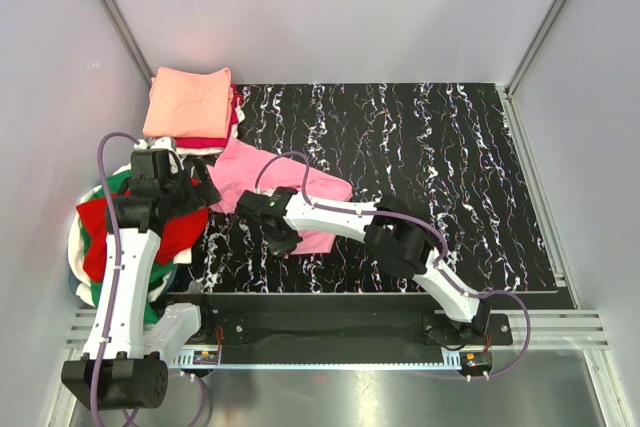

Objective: Fold and stack the t-shirts
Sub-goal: Flatten the tshirt out

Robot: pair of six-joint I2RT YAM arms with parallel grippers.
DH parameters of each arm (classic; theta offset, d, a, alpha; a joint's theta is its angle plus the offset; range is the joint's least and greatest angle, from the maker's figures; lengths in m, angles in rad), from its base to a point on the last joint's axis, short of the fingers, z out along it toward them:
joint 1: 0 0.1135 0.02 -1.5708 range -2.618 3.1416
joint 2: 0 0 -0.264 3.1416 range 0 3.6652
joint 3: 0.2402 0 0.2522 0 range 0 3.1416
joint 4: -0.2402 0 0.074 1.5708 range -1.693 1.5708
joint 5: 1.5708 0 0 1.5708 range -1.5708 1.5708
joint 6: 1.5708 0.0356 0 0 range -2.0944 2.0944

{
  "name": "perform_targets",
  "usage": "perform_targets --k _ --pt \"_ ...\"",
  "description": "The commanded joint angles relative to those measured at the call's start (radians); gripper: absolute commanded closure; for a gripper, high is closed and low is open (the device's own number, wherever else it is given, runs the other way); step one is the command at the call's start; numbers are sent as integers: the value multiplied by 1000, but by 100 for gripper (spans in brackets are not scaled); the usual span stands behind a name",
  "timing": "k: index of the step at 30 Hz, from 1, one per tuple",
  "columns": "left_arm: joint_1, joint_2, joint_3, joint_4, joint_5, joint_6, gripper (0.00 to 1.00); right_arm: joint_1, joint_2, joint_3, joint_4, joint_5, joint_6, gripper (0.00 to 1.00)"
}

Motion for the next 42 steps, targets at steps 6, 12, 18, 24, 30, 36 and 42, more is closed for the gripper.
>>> perform_targets --k 6,12,18,24,30,36,42 --pt "6 -22 -14 24 13 12 4 -57 -44 -138 84 14 15 100" --pt "5 -27 3 -28 -1 1 8 -274 -462 -190 66 57 21 100" --pt "-66 -31 3 -3 57 -63 15 -649 -817 -324 -22 95 -31 100" --pt "-297 126 -2 67 -9 -152 16 -891 -1042 -650 27 31 -39 100" --pt "-370 287 -49 234 20 -209 14 -920 -1113 -800 56 -7 -47 100" --pt "-521 453 -14 369 -4 -243 15 -921 -1127 -865 78 -40 -53 100" --pt "-571 640 83 461 -35 -264 25 -923 -1141 -875 78 -41 -66 100"
